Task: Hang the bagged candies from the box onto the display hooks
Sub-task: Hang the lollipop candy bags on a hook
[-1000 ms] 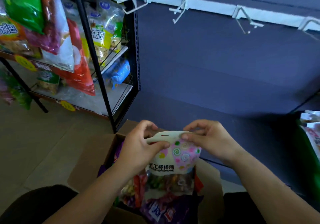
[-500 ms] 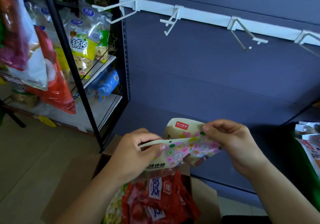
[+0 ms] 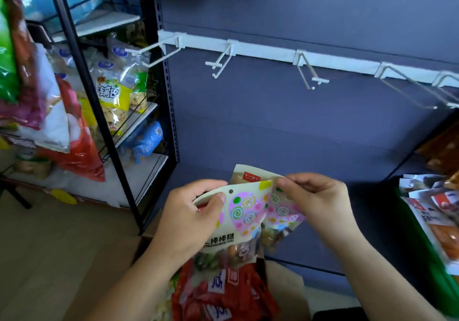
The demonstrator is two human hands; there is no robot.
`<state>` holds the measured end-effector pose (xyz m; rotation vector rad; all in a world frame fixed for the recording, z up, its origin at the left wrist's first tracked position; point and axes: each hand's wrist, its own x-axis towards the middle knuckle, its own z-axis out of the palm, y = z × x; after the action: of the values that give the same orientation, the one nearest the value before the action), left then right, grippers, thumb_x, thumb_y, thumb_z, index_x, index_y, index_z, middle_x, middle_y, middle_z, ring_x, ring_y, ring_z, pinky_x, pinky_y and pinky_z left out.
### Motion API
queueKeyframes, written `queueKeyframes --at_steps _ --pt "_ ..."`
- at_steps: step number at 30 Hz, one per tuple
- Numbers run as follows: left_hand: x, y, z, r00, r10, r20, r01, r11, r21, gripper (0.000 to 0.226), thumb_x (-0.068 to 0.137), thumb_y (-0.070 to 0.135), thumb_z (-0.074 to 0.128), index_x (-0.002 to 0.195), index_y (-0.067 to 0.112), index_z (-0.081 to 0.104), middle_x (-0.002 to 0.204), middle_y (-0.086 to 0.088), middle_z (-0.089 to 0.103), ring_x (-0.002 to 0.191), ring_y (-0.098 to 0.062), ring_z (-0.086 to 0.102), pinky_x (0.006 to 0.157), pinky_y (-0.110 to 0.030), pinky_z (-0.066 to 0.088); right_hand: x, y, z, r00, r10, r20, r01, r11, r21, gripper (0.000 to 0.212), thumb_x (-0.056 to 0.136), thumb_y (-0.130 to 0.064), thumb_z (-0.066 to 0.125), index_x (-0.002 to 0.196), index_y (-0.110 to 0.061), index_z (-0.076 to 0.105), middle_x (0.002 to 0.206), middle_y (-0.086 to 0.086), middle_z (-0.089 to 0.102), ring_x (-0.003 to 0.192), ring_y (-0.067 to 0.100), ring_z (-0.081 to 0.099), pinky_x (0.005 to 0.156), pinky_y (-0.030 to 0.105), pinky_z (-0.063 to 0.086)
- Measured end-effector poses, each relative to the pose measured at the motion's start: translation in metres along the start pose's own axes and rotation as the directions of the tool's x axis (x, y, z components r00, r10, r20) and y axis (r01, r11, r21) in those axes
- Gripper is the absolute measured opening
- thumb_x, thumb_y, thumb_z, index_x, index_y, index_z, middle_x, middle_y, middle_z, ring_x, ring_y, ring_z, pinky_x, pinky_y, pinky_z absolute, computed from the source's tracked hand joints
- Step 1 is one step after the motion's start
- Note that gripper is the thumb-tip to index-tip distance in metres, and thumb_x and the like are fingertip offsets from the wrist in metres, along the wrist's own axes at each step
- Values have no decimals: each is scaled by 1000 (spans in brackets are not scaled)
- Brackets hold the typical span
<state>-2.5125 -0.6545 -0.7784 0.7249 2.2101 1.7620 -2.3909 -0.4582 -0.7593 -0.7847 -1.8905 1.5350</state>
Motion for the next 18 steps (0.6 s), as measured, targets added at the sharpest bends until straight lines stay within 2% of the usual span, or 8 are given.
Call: queueKeyframes --at_steps 2,6,10,12,14,16,18 --pt "-2 16 1 1000 22 -13 -22 1000 -8 21 88 5 69 92 24 79 74 17 74 63 4 64 59 -10 45 -6 -14 -5 1000 -1 15 0 998 59 2 83 -14 83 82 -12 82 83 10 80 80 29 76 81 50 62" --pt "0 60 -4 990 137 20 -138 989 46 21 85 3 71 86 22 79 73 11 73 61 3 63 58 -9 44 -4 -55 -19 998 -65 15 63 992 109 9 86 -9 80 78 -11 80 82 12 79 74 23 72 78 48 60" --pt "15 122 -13 974 228 11 -228 973 29 12 83 13 81 78 24 79 68 0 74 56 -11 65 52 -19 48 13 -120 -37 982 -183 46 181 982 49 11 88 -8 78 77 -10 80 78 13 79 70 18 70 75 50 61" --pt "24 153 -17 965 263 6 -263 964 30 10 79 21 85 73 25 78 67 2 74 54 -7 63 51 -18 47 24 -153 -46 966 -251 55 251 968 -5 8 86 -12 79 78 -13 81 80 16 78 70 20 67 73 49 60" --pt "36 181 -20 952 306 11 -306 951 46 9 80 23 84 74 23 77 64 6 72 51 -4 60 48 -15 44 36 -183 -54 952 -303 52 305 952 -29 7 85 -15 81 78 -15 81 79 16 77 66 20 60 62 39 54" --pt "49 210 -22 934 355 39 -358 930 80 3 83 23 82 83 23 79 73 11 75 59 1 65 53 -8 45 48 -214 -62 943 -331 23 332 942 -42 9 83 -17 83 75 -15 80 75 16 75 62 17 56 56 28 48" --pt "63 237 -24 906 414 82 -422 896 140 10 86 23 79 95 27 80 91 22 74 85 14 67 67 1 43 61 -244 -71 940 -342 13 342 939 -36 9 82 -15 84 74 -13 80 83 20 77 66 19 60 63 33 53"
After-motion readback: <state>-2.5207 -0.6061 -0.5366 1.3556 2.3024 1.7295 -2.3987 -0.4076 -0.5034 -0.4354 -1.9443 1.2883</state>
